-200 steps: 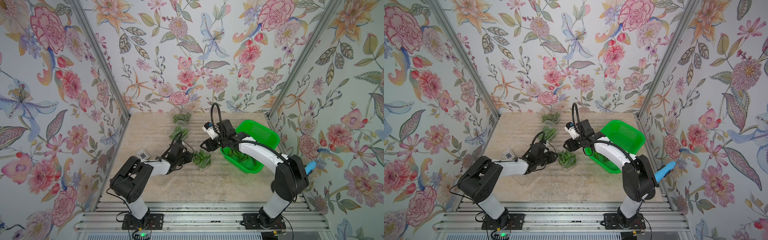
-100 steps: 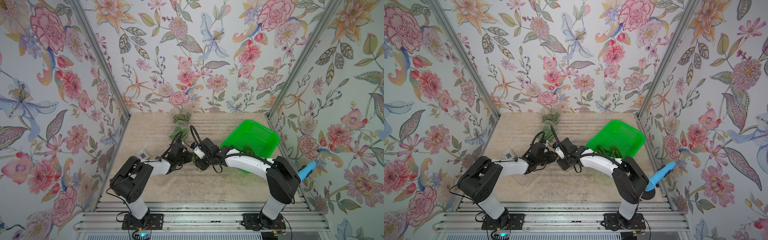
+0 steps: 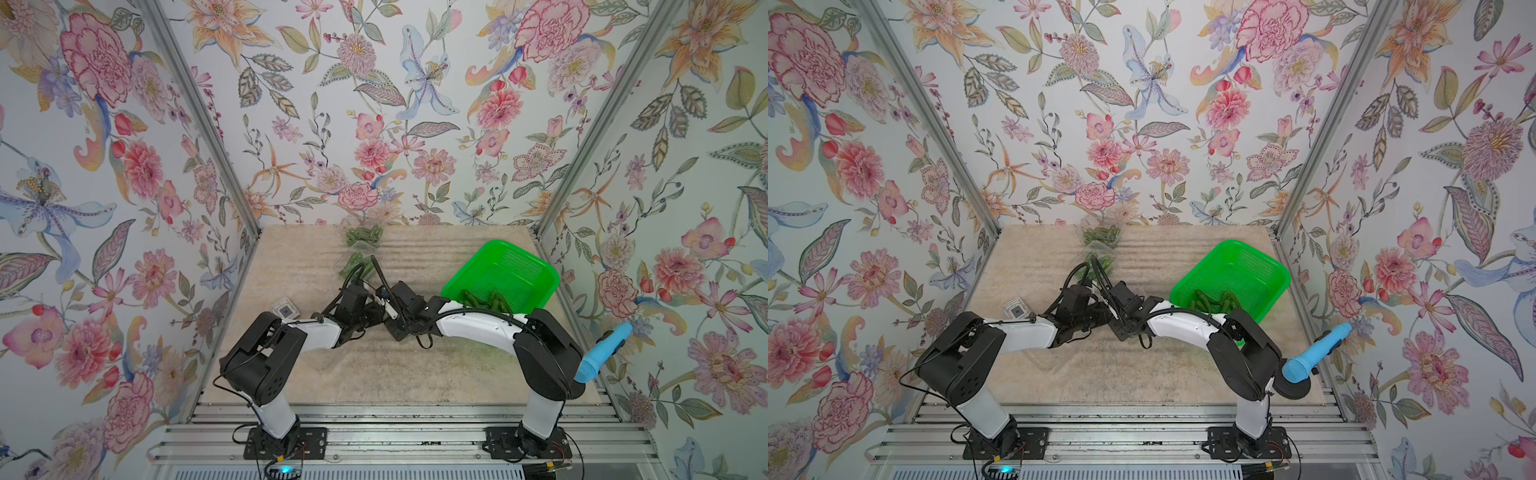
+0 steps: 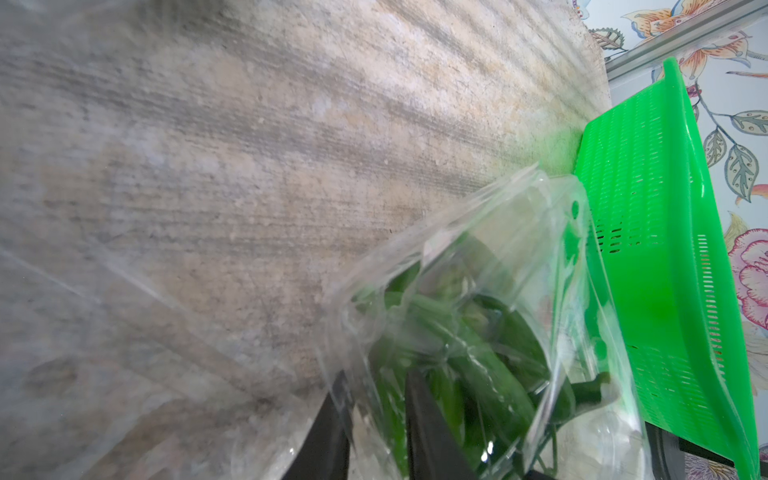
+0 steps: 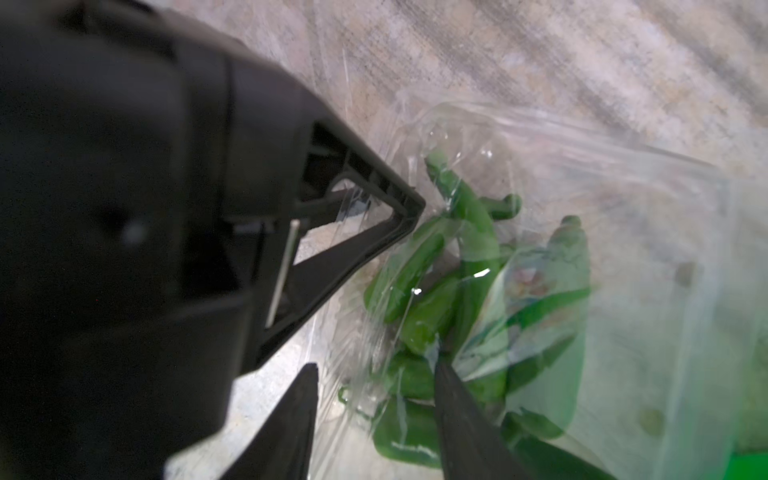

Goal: Take small green peppers out of containers
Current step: Open the packing box at the center of the board.

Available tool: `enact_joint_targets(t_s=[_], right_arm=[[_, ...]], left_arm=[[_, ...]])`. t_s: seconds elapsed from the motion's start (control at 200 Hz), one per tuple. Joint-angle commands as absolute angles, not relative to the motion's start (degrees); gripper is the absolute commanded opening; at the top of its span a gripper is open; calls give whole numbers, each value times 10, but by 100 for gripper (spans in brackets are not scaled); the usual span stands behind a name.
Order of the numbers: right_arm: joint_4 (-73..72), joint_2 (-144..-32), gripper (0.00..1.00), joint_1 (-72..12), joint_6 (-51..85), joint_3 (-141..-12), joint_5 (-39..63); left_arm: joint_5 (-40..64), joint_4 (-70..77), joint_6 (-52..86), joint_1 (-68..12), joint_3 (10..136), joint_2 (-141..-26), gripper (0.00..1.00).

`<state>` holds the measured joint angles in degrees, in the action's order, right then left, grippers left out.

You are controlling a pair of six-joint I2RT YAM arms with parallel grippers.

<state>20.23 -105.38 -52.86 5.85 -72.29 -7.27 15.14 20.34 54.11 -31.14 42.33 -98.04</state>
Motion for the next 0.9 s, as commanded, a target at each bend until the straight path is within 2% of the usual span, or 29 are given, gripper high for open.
enact_joint_targets(t_s=[0.0,0.15,0.24,0.42,0.645,0.896], right_arm=[[210,-1062,44,-535,80,-704,-103],[207,-1065,36,-539,80,-695,-106],[204,-1063,27,-543,81,-690,-104],[203,-1053,0,-548,82,-683,-99],[210,-1033,0,-548,77,-680,-122],[219,-991,0,-544,67,-685,-195]], left_arm=[[161,198,548,-310,428,-994,24],[163,203,552,-308,425,-994,24],[163,206,553,-309,425,-993,23],[163,206,555,-308,425,-995,23],[161,201,555,-308,424,-996,21],[155,187,548,-307,426,-1002,21]])
